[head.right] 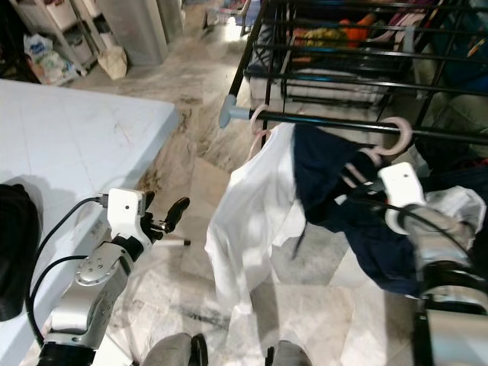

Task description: Hang hanger

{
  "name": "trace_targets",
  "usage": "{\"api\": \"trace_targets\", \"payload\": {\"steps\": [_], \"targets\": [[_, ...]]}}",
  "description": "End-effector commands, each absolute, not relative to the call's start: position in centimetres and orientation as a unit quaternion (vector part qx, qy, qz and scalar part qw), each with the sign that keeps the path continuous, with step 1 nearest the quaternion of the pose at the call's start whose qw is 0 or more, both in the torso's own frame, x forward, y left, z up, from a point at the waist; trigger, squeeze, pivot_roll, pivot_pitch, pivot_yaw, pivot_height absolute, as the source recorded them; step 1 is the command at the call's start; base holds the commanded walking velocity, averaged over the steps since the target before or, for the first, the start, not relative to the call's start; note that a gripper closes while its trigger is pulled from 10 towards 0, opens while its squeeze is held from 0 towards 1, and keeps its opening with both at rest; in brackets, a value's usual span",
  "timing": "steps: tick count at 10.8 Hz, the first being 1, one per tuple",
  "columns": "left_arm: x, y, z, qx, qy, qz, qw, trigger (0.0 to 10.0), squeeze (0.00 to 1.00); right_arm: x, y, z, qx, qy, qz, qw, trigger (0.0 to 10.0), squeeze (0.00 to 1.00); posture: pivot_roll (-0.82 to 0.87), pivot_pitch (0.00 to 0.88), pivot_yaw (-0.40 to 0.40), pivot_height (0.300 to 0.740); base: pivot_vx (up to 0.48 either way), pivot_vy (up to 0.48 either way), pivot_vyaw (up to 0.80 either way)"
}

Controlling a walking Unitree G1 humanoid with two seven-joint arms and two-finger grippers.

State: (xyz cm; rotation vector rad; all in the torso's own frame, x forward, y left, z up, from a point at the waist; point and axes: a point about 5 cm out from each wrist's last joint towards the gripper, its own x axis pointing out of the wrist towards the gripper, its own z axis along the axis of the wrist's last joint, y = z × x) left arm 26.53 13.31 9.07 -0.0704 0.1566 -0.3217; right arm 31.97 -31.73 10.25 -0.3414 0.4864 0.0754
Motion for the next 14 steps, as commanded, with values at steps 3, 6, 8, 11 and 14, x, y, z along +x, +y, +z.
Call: {"api": "trace_targets", "payload": {"steps": [3, 6, 8, 11, 14], "targets": [[26.9, 13.2, 8.9, -0.028, 0.077, -0.164, 0.983, 10.0, 0.0, 33.0, -29.1, 10.2, -0.142, 0.198, 0.004, 0.97, 0.0, 0.0, -0.11, 0.0, 0.083, 0.74, 0.0, 0.0, 0.0], [27.0, 13.6, 8.9, -0.023, 0.076, -0.162, 0.984, 10.0, 0.0, 30.4, -28.1, 7.6, -0.046, 0.202, -0.053, 0.977, 0.0, 0.0, -0.1, 0.0, 0.077, 0.74, 0.0, 0.0, 0.0], [27.2, 13.4, 9.0, -0.017, 0.078, -0.179, 0.981, 10.0, 0.0, 27.9, -27.3, 6.6, 0.024, 0.206, -0.094, 0.974, 0.0, 0.0, -0.1, 0.009, 0.087, 0.74, 0.0, 0.0, 0.0], [27.1, 12.9, 8.8, -0.02, 0.082, -0.194, 0.977, 10.0, 0.0, 26.8, -25.5, 8.8, 0.051, 0.119, -0.144, 0.981, 0.1, 0.0, -0.12, 0.023, 0.088, 0.74, 0.0, 0.0, 0.0], [26.7, 12.7, 8.6, -0.022, 0.086, -0.198, 0.976, 10.0, 0.0, 27.1, -24.5, 10.6, 0.026, 0.086, -0.178, 0.98, 0.0, 0.0, -0.11, 0.031, 0.079, 0.74, 0.0, 0.0, 0.0]]}}
